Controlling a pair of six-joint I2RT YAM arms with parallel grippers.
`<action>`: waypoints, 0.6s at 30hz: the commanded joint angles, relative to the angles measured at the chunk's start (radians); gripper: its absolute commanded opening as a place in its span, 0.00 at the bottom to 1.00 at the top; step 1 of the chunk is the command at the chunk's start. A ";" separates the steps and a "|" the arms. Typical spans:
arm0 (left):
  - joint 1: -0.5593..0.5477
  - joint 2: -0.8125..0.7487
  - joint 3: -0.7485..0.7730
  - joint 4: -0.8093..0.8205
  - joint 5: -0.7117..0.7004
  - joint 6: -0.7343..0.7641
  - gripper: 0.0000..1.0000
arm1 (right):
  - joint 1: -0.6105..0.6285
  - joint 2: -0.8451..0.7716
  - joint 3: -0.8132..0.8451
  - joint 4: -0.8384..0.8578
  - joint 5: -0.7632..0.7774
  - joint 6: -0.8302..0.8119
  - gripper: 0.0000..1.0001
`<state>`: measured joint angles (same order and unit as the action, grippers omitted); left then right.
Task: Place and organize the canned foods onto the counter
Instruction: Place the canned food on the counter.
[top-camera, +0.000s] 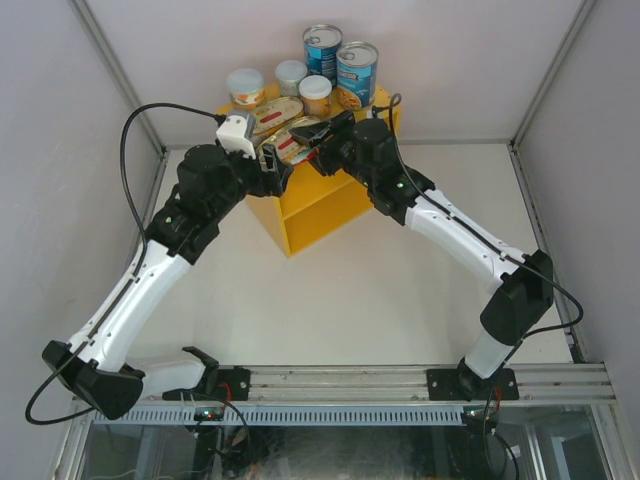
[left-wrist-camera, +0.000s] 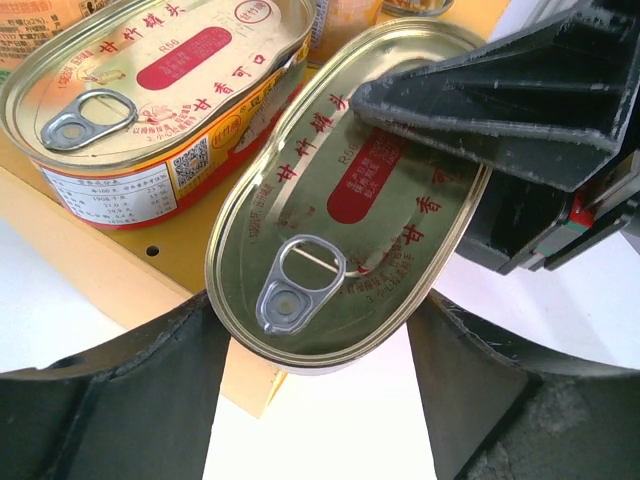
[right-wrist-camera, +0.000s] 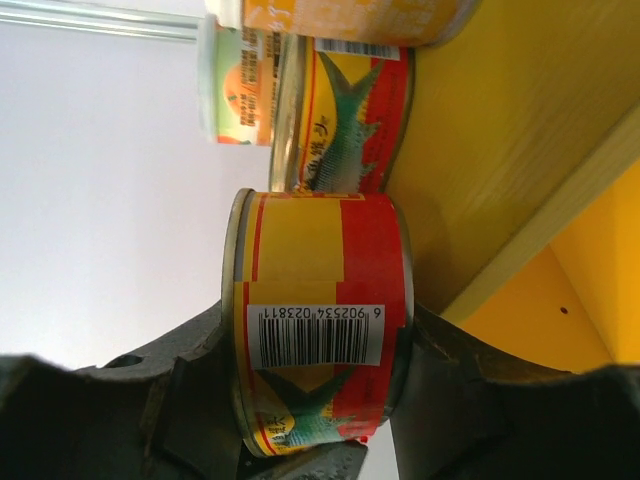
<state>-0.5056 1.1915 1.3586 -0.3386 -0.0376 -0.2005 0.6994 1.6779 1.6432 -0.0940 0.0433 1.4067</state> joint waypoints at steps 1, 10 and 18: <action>0.013 0.003 0.055 0.067 -0.106 -0.015 0.73 | -0.004 -0.056 0.020 -0.032 -0.048 -0.057 0.50; 0.013 0.015 0.068 0.062 -0.107 -0.018 0.70 | -0.018 -0.083 -0.006 -0.048 -0.062 -0.067 0.56; 0.013 0.019 0.068 0.062 -0.105 -0.028 0.69 | -0.032 -0.095 0.004 -0.073 -0.078 -0.089 0.57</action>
<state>-0.4988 1.2118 1.3598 -0.3149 -0.1234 -0.2153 0.6750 1.6417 1.6348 -0.1692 -0.0166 1.3571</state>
